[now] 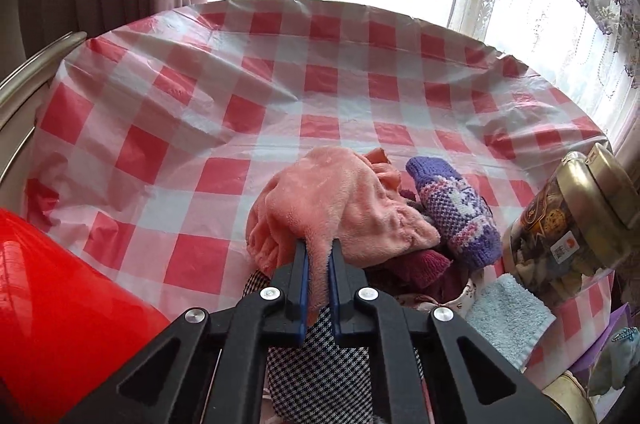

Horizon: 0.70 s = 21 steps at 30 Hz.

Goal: Organize soft objects
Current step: 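Grasp the grey pig plush with the right gripper while the left grasps the pink fleece cloth, then carry the pig plush and pink fleece cloth into the purple box and release both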

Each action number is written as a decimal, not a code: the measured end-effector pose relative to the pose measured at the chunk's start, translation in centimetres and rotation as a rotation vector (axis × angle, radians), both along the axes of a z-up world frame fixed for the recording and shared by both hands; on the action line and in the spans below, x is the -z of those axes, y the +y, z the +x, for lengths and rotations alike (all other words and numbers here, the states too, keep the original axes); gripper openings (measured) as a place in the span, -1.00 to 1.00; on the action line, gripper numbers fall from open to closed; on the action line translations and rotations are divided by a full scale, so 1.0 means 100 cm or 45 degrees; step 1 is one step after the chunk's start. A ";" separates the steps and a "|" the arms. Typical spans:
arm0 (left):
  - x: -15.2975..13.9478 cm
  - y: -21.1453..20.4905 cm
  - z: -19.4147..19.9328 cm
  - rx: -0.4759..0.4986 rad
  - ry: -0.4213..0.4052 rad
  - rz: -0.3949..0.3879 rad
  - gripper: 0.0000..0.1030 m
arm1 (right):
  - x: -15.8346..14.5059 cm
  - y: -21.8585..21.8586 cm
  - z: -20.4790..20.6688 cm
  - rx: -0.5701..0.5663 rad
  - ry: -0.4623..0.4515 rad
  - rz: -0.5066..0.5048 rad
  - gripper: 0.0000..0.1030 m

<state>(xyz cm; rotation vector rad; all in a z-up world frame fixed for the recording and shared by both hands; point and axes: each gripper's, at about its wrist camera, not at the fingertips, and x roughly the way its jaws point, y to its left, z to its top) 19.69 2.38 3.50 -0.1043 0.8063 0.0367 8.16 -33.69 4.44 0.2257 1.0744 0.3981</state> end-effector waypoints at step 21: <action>-0.087 -0.051 -0.065 0.111 -0.236 -0.070 -0.84 | 0.085 -0.151 -0.060 0.412 0.273 -0.071 0.01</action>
